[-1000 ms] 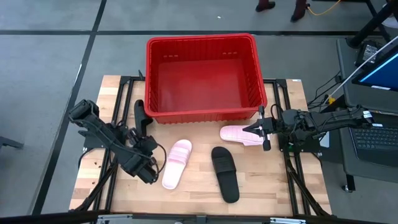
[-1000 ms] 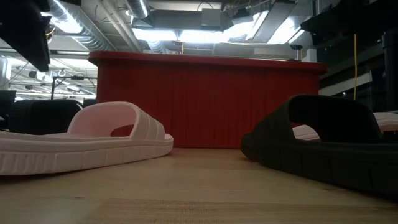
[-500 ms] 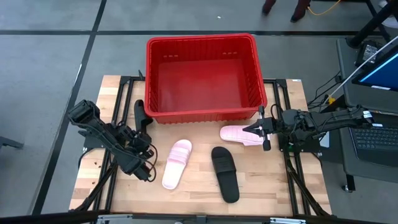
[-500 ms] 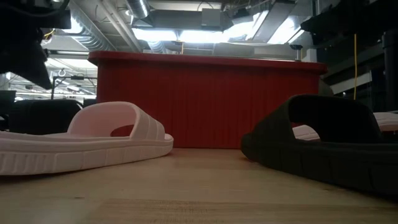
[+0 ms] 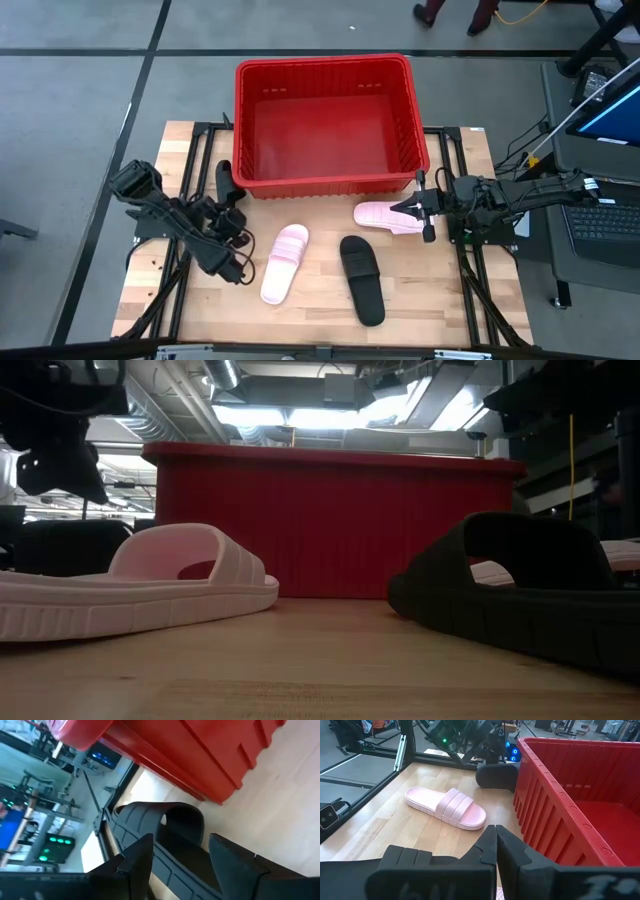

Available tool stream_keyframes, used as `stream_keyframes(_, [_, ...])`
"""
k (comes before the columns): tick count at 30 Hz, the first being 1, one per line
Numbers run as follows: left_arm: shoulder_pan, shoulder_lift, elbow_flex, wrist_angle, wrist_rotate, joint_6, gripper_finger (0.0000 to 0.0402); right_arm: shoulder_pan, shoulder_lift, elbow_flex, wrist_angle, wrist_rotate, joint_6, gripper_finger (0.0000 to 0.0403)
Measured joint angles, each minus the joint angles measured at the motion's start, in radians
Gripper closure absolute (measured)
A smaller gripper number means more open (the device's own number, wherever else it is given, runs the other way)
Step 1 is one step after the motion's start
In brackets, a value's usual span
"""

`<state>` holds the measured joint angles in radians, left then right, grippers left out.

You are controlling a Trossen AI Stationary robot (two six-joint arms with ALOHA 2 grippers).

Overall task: Pick and place slides into bin
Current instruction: Put the top black slipper into the red bin

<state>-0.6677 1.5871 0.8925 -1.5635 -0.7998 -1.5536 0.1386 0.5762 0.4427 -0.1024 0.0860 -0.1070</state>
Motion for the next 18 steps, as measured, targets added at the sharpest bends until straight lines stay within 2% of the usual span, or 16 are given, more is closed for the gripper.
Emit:
stream_keyframes(11, [0.097, 0.0, 0.0, 0.006, -0.002, 0.13, 0.0216, 0.0, 0.0, 0.0, 0.0, 0.0, 0.0, 0.0397])
stream_keyframes(18, [0.129, 0.001, -0.049, 0.097, -0.017, 0.195, 0.0216, 0.0, 0.0, 0.0, 0.0, 0.0, 0.0, 0.0397])
